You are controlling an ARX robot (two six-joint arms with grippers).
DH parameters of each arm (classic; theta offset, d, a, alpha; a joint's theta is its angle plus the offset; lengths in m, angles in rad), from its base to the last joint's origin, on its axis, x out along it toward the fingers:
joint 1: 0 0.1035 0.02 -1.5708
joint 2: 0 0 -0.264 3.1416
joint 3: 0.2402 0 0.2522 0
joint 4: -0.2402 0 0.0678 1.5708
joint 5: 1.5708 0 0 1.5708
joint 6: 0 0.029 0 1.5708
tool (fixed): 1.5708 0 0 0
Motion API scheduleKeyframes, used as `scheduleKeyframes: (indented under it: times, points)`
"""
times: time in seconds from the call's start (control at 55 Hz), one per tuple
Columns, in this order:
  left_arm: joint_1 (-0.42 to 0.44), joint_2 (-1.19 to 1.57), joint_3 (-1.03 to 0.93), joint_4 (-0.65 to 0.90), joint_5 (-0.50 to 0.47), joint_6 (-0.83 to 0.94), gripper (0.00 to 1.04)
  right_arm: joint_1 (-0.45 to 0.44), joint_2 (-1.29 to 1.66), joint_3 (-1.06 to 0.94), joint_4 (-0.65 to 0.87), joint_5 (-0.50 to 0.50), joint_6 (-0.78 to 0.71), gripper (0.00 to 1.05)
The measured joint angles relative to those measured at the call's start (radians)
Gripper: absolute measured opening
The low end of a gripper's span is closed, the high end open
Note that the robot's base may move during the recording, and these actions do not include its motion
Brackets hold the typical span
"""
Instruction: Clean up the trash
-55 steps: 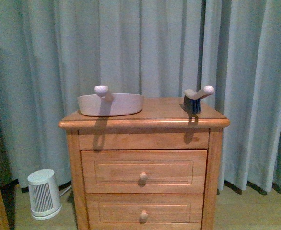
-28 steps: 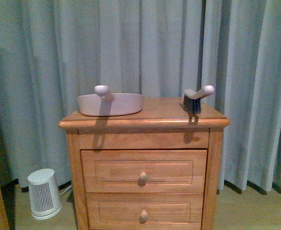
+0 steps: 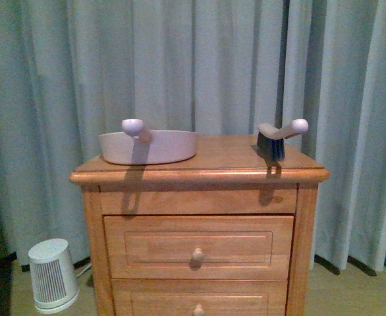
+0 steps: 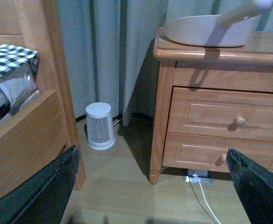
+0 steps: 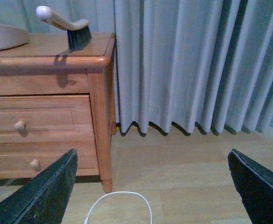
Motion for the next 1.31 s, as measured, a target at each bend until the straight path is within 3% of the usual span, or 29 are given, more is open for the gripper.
scheduleKeyframes:
  times: [1.308]
  points:
    - [0.000, 0.000, 0.000, 0.000, 0.000, 0.000, 0.97, 0.000, 0.000, 0.000, 0.000, 0.000, 0.000, 0.97]
